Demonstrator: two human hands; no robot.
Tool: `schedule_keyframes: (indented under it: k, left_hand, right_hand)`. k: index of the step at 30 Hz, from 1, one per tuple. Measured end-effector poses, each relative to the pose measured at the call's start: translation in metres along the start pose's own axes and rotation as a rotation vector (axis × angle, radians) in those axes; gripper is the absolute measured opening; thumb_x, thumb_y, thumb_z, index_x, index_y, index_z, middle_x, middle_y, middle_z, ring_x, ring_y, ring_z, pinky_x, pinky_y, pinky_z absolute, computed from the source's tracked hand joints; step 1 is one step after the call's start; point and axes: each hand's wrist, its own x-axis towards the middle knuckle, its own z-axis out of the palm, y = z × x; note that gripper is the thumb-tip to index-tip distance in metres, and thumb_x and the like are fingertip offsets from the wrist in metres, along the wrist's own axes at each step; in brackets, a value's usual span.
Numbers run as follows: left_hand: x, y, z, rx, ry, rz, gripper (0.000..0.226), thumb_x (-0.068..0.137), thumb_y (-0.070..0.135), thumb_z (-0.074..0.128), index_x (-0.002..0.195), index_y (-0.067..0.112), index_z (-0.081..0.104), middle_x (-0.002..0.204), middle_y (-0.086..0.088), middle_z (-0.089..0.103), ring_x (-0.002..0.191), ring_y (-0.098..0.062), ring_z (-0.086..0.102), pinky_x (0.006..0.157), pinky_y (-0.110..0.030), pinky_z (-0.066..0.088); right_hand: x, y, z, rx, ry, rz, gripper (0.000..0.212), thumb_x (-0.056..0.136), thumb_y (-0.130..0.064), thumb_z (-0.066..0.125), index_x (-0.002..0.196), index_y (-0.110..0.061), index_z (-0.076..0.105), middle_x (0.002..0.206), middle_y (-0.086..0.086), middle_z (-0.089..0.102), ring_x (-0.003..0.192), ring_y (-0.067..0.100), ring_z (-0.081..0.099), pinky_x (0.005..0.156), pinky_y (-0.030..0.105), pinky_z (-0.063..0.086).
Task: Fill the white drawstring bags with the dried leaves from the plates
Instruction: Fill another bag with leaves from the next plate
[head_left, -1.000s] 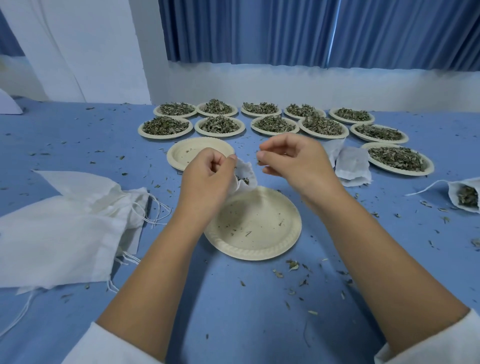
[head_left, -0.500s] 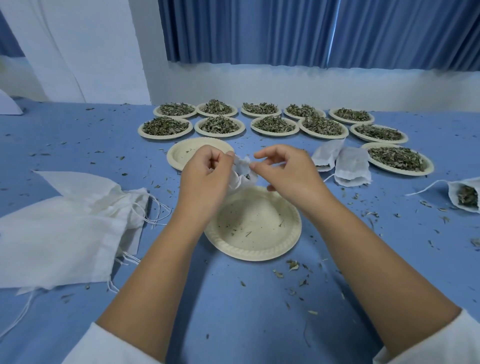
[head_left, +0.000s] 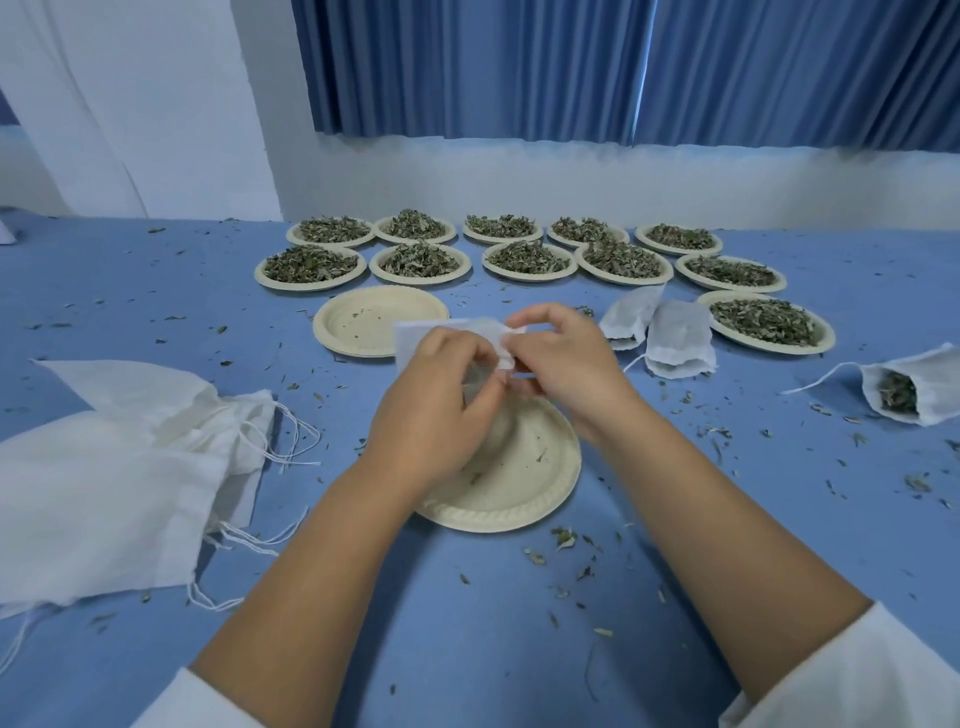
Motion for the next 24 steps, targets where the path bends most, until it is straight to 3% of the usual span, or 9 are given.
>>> schedule_keyframes:
  k: [3, 6, 9, 12, 14, 16, 17, 21, 24]
  left_hand:
    - [0.001, -0.005, -0.001, 0.056, 0.027, -0.079, 0.016, 0.095, 0.034, 0.055, 0.109, 0.028, 0.058, 0.114, 0.016, 0.045, 0.062, -0.004, 0.052, 0.068, -0.029, 0.045]
    - [0.001, -0.007, -0.002, 0.068, 0.028, -0.14, 0.018, 0.096, 0.034, 0.053, 0.112, 0.028, 0.058, 0.116, 0.017, 0.044, 0.062, -0.006, 0.053, 0.07, -0.03, 0.047]
    - [0.002, -0.008, -0.002, 0.074, 0.015, -0.147, 0.017, 0.096, 0.034, 0.053, 0.112, 0.029, 0.057, 0.115, 0.017, 0.045, 0.063, -0.004, 0.053, 0.069, -0.029, 0.045]
    - [0.002, -0.01, -0.001, 0.084, 0.007, -0.15, 0.017, 0.096, 0.034, 0.053, 0.112, 0.03, 0.057, 0.115, 0.017, 0.046, 0.063, -0.007, 0.054, 0.07, -0.03, 0.047]
    - [0.003, -0.012, -0.002, 0.087, 0.005, -0.154, 0.018, 0.096, 0.034, 0.053, 0.113, 0.029, 0.057, 0.115, 0.017, 0.047, 0.065, -0.004, 0.053, 0.069, -0.03, 0.046]
    - [0.004, -0.015, -0.004, 0.088, 0.003, -0.171, 0.019, 0.095, 0.033, 0.053, 0.114, 0.029, 0.058, 0.116, 0.015, 0.049, 0.068, -0.003, 0.052, 0.069, -0.029, 0.044]
    - [0.005, -0.017, -0.005, 0.092, 0.002, -0.184, 0.019, 0.095, 0.033, 0.054, 0.114, 0.028, 0.058, 0.116, 0.014, 0.051, 0.068, -0.003, 0.052, 0.069, -0.029, 0.042]
    - [0.007, -0.025, -0.01, 0.167, -0.037, -0.275, 0.024, 0.094, 0.031, 0.056, 0.117, 0.025, 0.058, 0.119, 0.008, 0.054, 0.079, -0.007, 0.051, 0.072, -0.03, 0.039]
    - [0.008, -0.029, -0.012, 0.217, -0.093, -0.365, 0.033, 0.092, 0.033, 0.057, 0.123, 0.022, 0.056, 0.126, 0.002, 0.054, 0.1, -0.016, 0.054, 0.079, -0.03, 0.04]
  right_hand:
    - [0.01, 0.003, -0.014, -0.242, 0.177, -0.256, 0.028, 0.093, 0.001, 0.052, 0.078, -0.023, 0.053, 0.074, 0.004, 0.059, 0.06, 0.012, 0.058, 0.057, 0.029, 0.058]
    - [0.022, 0.007, -0.029, -0.372, 0.263, -0.342, 0.037, 0.093, 0.004, 0.046, 0.077, -0.024, 0.064, 0.079, -0.002, 0.066, 0.06, 0.01, 0.064, 0.061, 0.031, 0.057]
    - [0.036, 0.018, -0.039, -0.458, 0.247, -0.238, 0.034, 0.097, -0.001, 0.045, 0.103, -0.017, 0.074, 0.084, -0.001, 0.071, 0.063, 0.008, 0.066, 0.053, 0.018, 0.051]
    - [0.047, 0.033, -0.041, -0.324, 0.195, -0.03, 0.035, 0.098, -0.005, 0.047, 0.13, -0.005, 0.062, 0.098, 0.008, 0.069, 0.075, 0.013, 0.07, 0.076, 0.025, 0.06]
    - [0.051, 0.037, -0.04, -0.142, 0.176, 0.075, 0.033, 0.096, -0.005, 0.051, 0.126, 0.001, 0.06, 0.115, 0.016, 0.064, 0.091, 0.022, 0.069, 0.086, 0.029, 0.058]
    - [0.052, 0.035, -0.039, 0.034, 0.161, 0.142, 0.007, 0.093, -0.004, 0.054, 0.091, -0.007, 0.06, 0.08, 0.012, 0.054, 0.07, 0.018, 0.059, 0.093, 0.038, 0.056]
    - [0.052, 0.033, -0.04, 0.082, 0.175, 0.178, 0.01, 0.092, -0.005, 0.055, 0.085, -0.01, 0.051, 0.066, 0.007, 0.044, 0.061, 0.015, 0.049, 0.093, 0.039, 0.056]
    - [0.053, 0.034, -0.045, 0.197, 0.232, 0.248, 0.029, 0.092, -0.013, 0.057, 0.116, -0.016, 0.041, 0.059, -0.003, 0.038, 0.036, 0.003, 0.045, 0.094, 0.04, 0.055]
    - [0.052, 0.032, -0.046, 0.192, 0.253, 0.259, 0.043, 0.092, -0.015, 0.059, 0.132, -0.005, 0.045, 0.075, 0.003, 0.04, 0.06, 0.008, 0.051, 0.09, 0.038, 0.057]
